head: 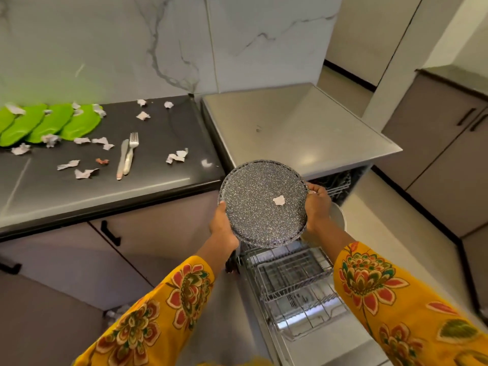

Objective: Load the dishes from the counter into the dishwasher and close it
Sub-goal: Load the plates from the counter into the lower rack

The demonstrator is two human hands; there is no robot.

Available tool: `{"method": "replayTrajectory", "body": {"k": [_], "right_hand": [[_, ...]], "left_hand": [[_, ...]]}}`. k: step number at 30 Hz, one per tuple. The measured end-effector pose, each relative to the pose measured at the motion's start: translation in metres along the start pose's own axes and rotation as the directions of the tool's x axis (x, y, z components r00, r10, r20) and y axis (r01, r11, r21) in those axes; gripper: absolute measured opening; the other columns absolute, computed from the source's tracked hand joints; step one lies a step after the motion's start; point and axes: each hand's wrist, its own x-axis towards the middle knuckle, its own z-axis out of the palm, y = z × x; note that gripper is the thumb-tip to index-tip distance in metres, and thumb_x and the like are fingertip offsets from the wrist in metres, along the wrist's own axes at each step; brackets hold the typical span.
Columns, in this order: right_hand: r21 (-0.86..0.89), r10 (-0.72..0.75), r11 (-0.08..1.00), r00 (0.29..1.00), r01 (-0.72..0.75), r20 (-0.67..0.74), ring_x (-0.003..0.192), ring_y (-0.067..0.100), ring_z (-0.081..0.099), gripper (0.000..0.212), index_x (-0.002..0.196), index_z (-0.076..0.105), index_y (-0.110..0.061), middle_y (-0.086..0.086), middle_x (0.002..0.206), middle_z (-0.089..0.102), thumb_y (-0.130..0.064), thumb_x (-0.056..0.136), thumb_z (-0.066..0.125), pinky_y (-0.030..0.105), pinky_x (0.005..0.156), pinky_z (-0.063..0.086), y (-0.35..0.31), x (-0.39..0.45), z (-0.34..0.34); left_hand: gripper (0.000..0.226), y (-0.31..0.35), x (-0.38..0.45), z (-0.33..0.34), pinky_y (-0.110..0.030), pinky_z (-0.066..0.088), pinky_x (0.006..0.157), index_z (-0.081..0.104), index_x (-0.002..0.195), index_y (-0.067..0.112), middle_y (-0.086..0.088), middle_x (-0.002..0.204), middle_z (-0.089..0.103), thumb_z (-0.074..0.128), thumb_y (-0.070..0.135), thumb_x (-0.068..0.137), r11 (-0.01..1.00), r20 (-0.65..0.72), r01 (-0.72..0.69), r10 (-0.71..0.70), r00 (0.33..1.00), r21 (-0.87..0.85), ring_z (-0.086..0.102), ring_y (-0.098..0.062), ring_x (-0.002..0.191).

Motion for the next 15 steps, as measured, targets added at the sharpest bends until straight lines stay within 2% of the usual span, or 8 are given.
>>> {"method": "replayTrajectory", "body": {"k": [2, 4, 8, 10, 13, 15], "right_hand": [[-0.02, 0.01, 1.0, 0.999, -0.011, -0.053, 0.087, 0.024, 0.053, 0.029, 0.107, 0.058, -0.015, 0.006, 0.1, 0.06, -0.002, 0.092, 0.037, 0.032, 0.068, 0.046, 0.006, -0.003, -0.024], [-0.022, 0.006, 1.0, 0.994, -0.009, -0.109, 0.078, 0.019, 0.047, 0.029, 0.106, 0.057, -0.013, 0.005, 0.094, 0.056, 0.001, 0.09, 0.036, 0.026, 0.057, 0.037, 0.013, -0.004, -0.045], [-0.025, 0.044, 0.998, 0.984, -0.049, -0.174, 0.083, 0.018, 0.043, 0.021, 0.108, 0.056, -0.007, 0.006, 0.097, 0.052, -0.005, 0.093, 0.043, 0.033, 0.069, 0.039, 0.031, 0.001, -0.075], [-0.011, 0.095, 0.995, 0.98, -0.099, -0.174, 0.075, 0.016, 0.042, 0.015, 0.105, 0.054, -0.011, 0.006, 0.094, 0.05, -0.007, 0.092, 0.048, 0.033, 0.064, 0.041, 0.041, 0.002, -0.086], [-0.049, 0.166, 0.983, 0.974, -0.175, -0.155, 0.08, 0.019, 0.043, 0.012, 0.1, 0.05, -0.013, 0.003, 0.085, 0.049, -0.008, 0.09, 0.053, 0.037, 0.069, 0.042, 0.064, 0.006, -0.097], [-0.106, 0.242, 0.961, 0.961, -0.256, -0.131, 0.076, 0.021, 0.044, 0.011, 0.095, 0.049, -0.013, 0.004, 0.077, 0.047, -0.01, 0.087, 0.055, 0.033, 0.061, 0.037, 0.083, 0.009, -0.101]], "left_hand": [[0.053, -0.019, -0.006, 0.012, -0.059, 0.045, 0.094, 0.053, 0.128, 0.012, -0.016, 0.123, 0.061, 0.056, 0.046, 0.088, 0.999, 0.016, 0.036, -0.036, 0.999, 0.013, 0.059, -0.038, 0.11], [0.047, -0.035, -0.012, 0.022, -0.056, 0.045, 0.094, 0.053, 0.126, 0.011, -0.016, 0.123, 0.06, 0.054, 0.043, 0.091, 0.998, 0.004, 0.054, -0.055, 0.999, 0.039, 0.058, -0.037, 0.11], [0.052, -0.067, -0.006, 0.031, -0.06, 0.04, 0.099, 0.051, 0.13, 0.013, -0.016, 0.128, 0.057, 0.057, 0.043, 0.089, 0.992, -0.011, 0.102, -0.102, 0.995, 0.074, 0.056, -0.039, 0.114], [0.051, -0.08, -0.001, 0.033, -0.061, 0.04, 0.098, 0.05, 0.131, 0.013, -0.015, 0.13, 0.056, 0.057, 0.043, 0.09, 0.988, -0.027, 0.123, -0.122, 0.992, 0.089, 0.055, -0.039, 0.114], [0.046, -0.093, -0.001, 0.036, -0.056, 0.043, 0.099, 0.05, 0.129, 0.01, -0.013, 0.129, 0.056, 0.056, 0.038, 0.093, 0.982, -0.111, 0.143, -0.13, 0.985, 0.125, 0.055, -0.037, 0.115], [0.042, -0.1, 0.005, 0.036, -0.05, 0.044, 0.098, 0.049, 0.129, 0.007, -0.014, 0.125, 0.057, 0.053, 0.033, 0.096, 0.978, -0.143, 0.147, -0.125, 0.982, 0.149, 0.055, -0.035, 0.113]]}}
